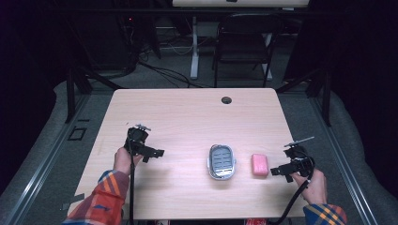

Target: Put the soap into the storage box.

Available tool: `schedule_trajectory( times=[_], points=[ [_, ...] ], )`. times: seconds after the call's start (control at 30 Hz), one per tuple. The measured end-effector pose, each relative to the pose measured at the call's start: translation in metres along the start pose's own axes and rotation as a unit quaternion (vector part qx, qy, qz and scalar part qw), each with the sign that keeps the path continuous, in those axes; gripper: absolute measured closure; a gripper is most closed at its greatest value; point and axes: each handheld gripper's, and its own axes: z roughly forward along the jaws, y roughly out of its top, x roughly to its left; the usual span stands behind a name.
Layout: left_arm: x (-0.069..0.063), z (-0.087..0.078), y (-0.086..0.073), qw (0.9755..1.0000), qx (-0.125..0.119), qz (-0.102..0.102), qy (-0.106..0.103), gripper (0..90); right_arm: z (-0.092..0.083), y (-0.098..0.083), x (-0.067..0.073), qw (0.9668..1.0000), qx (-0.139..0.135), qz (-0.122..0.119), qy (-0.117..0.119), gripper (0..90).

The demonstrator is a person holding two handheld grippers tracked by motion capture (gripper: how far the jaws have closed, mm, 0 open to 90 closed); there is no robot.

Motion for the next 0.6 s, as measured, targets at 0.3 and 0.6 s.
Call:
schedule_trajectory(
  times=[0.3, 0.6],
  points=[
    [-0.0026, 0.0004, 0.0021, 0.9999, -0.006, 0.002, -0.014, 0.0, -0.0045, -0.0019, 0.0021, 1.0, -0.005, 0.005, 0.005, 0.0],
    [-0.0055, 0.0006, 0.0035, 0.9999, -0.003, 0.015, -0.004, 0.0, -0.0092, -0.0022, 0.0028, 0.9992, -0.013, 0.038, -0.006, 0.0]
  ],
)
